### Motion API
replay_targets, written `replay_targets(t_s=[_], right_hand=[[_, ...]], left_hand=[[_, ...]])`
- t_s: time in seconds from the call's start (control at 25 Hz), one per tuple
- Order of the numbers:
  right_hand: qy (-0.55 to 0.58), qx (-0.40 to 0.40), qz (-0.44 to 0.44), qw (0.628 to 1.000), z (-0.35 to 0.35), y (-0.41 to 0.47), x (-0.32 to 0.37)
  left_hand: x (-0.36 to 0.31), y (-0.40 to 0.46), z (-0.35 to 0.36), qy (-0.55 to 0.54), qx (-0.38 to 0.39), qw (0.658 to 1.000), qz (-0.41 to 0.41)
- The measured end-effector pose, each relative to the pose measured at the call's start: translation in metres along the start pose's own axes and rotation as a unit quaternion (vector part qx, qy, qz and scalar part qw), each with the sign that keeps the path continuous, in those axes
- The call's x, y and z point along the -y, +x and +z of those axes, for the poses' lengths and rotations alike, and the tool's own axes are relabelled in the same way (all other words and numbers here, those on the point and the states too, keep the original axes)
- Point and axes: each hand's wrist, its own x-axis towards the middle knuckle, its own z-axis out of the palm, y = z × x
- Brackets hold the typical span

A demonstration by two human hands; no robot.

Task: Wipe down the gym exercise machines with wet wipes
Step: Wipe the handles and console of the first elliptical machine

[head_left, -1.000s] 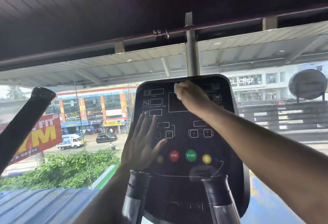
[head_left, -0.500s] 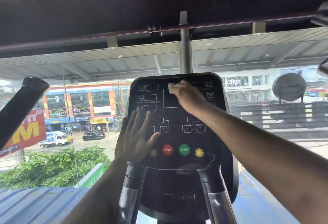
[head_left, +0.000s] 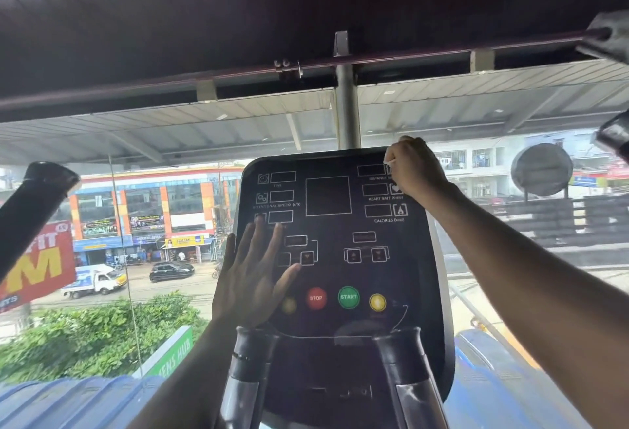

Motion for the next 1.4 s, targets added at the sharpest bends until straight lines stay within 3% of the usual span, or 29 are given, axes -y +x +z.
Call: replay_targets(t_s=[0.12, 0.36, 0.64, 0.8, 1.16, 1.4], right_hand=[[0.011, -0.009, -0.025, 1.000, 0.009, 0.016, 0.021], [0.044, 0.114, -0.156, 0.980, 0.047, 0.062, 0.136], [0.045, 0.143, -0.243, 0.958, 0.084, 0.081, 0.207], [0.089, 0.123, -0.203, 0.967, 0.074, 0.080, 0.178], [0.056, 0.084, -0.084, 0.991, 0.013, 0.057, 0.013], [0.083, 0.006, -0.048, 0.995, 0.002, 0.025, -0.018]], left_hand=[[-0.002, 0.000, 0.000, 0.014, 0.000, 1.000, 0.008], [-0.001, 0.003, 0.000, 0.028, 0.007, 1.000, 0.009], [-0.001, 0.003, -0.001, 0.017, 0.016, 1.000, -0.003], [0.001, 0.002, -0.002, 0.013, 0.008, 1.000, -0.002], [-0.005, 0.003, -0.007, 0.013, 0.008, 1.000, -0.003], [-0.003, 0.002, -0.008, -0.007, 0.010, 1.000, -0.009]])
